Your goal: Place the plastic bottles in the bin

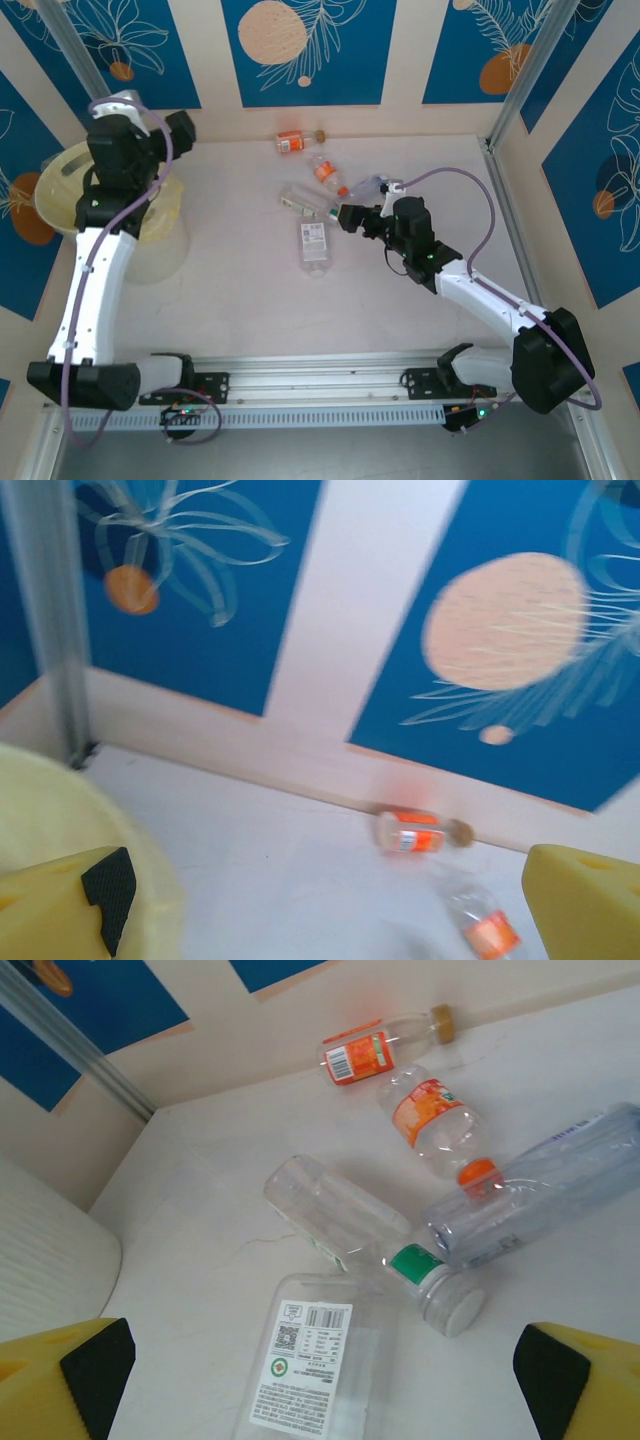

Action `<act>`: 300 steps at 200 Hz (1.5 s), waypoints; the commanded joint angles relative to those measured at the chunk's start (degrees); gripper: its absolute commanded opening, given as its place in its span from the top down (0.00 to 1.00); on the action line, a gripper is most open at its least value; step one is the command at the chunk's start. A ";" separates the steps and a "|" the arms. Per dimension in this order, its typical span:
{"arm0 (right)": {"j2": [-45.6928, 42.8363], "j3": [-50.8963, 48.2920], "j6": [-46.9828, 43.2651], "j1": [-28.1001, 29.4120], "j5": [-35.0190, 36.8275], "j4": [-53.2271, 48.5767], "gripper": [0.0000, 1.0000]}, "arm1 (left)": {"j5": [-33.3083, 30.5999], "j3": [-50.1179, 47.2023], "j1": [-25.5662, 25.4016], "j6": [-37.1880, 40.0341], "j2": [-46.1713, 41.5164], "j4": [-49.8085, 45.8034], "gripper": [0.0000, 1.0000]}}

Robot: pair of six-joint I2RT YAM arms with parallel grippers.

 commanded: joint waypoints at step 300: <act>-5.27 -3.85 6.22 -2.65 5.54 -4.27 0.00 | -5.99 -1.41 -38.53 -25.25 46.11 -7.72 0.00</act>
